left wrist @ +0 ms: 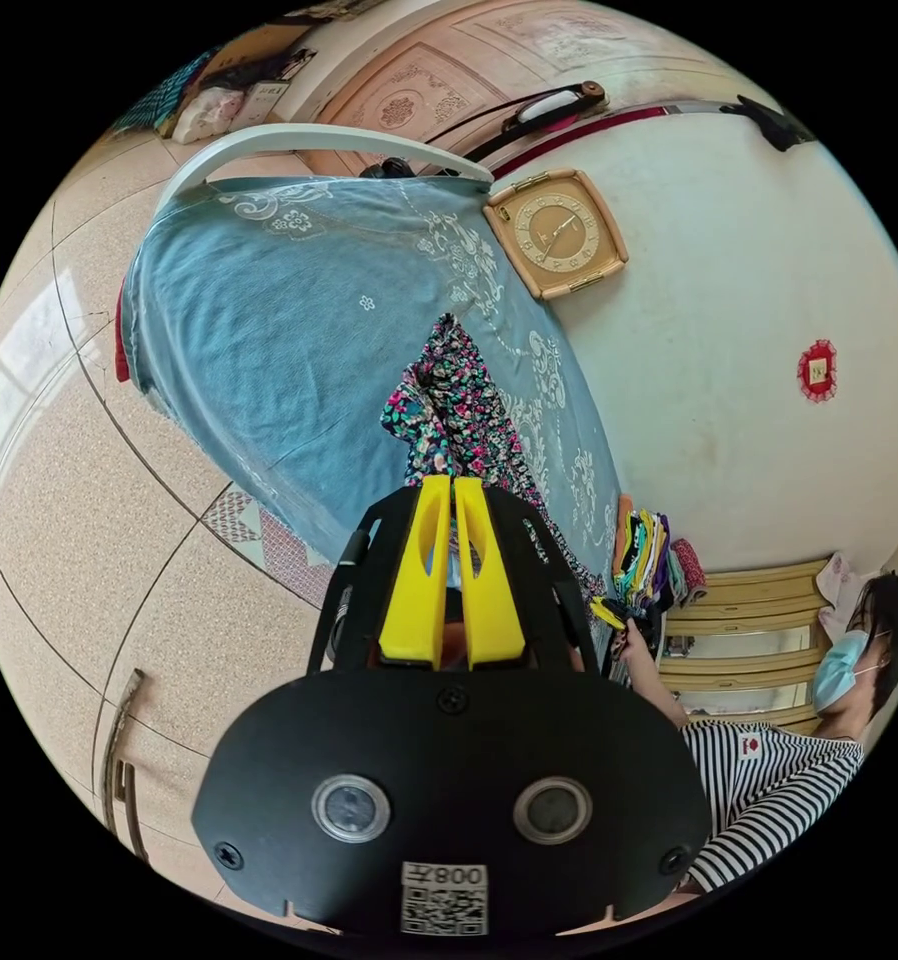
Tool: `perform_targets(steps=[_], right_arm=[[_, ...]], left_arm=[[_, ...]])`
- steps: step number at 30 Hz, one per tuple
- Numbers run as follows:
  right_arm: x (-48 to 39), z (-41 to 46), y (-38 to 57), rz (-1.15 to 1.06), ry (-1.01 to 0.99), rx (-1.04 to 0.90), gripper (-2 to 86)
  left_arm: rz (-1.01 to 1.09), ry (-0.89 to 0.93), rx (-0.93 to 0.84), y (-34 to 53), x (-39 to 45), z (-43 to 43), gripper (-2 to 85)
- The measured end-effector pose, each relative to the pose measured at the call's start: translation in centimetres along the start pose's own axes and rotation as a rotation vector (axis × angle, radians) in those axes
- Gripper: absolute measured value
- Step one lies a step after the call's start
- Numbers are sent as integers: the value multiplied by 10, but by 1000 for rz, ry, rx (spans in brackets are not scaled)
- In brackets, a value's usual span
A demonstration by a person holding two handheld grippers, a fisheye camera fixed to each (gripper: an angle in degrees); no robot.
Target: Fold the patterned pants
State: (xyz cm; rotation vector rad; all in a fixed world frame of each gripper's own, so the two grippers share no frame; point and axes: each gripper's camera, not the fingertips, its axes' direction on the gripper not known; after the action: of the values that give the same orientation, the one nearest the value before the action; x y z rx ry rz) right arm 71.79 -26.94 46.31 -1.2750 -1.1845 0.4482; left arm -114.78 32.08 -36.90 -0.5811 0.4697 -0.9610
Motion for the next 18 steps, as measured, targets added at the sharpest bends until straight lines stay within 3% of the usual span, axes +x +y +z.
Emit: perform_targets(steps=[5, 8, 18], right_arm=[[9, 5, -3, 34, 12, -22, 20], [17, -6, 1, 33, -86, 5, 9], [17, -140, 48, -207, -372, 258, 1]], left_arm=[[10, 12, -9, -4, -3, 11, 3], [26, 50, 6, -11, 3, 15, 3], [206, 127, 86, -26, 47, 4, 4]])
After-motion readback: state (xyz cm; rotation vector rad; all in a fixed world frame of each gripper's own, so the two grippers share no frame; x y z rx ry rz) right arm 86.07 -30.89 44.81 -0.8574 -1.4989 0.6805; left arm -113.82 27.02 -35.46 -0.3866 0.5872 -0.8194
